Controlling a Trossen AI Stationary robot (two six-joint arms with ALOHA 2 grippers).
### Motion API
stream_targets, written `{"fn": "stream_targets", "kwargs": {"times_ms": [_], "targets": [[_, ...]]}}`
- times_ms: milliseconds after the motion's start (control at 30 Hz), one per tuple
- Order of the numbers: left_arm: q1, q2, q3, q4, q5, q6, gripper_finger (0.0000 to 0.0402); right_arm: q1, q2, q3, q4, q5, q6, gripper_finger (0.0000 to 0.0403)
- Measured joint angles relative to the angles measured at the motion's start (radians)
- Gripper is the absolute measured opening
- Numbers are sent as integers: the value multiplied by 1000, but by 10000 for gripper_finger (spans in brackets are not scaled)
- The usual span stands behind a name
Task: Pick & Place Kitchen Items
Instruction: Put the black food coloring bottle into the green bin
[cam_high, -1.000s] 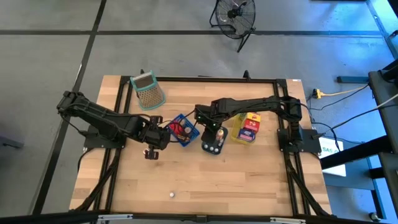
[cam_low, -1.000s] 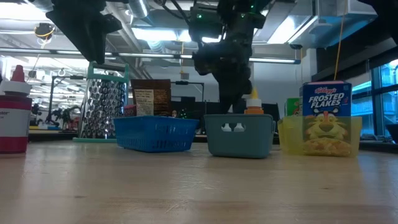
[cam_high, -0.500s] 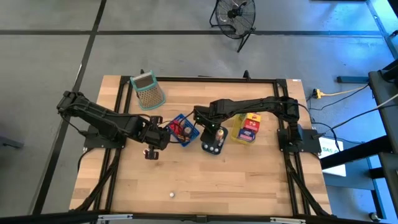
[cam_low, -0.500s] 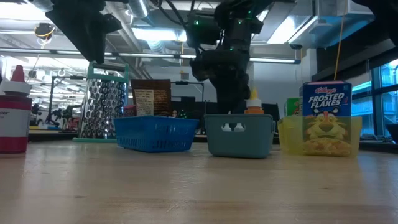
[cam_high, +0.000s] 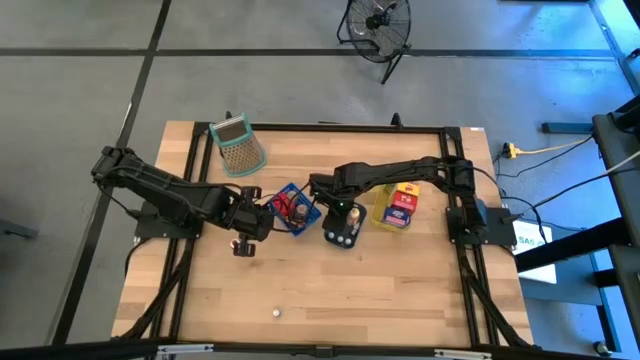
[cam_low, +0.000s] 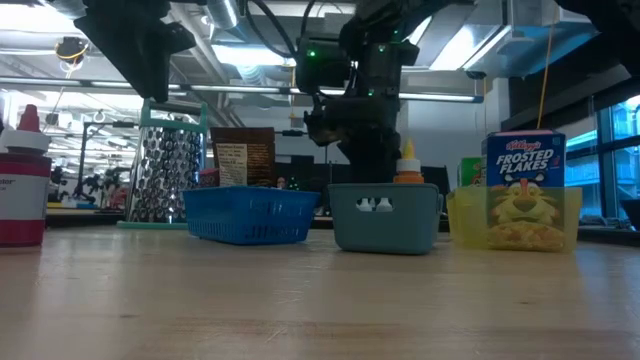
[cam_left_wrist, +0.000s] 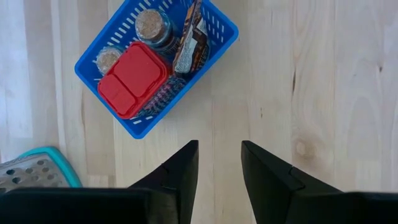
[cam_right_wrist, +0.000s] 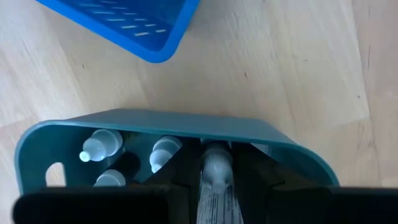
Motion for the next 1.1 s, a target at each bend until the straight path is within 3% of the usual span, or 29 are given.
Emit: {"fn": "stream_targets", "kwargs": {"times_ms": [833, 1100], "targets": [[-4, 0, 0, 0, 0, -11, 116, 0, 0, 0, 16, -34, -19, 75], [-32, 0, 0, 0, -1, -11, 116, 0, -2, 0, 40, 19, -20, 76]]}}
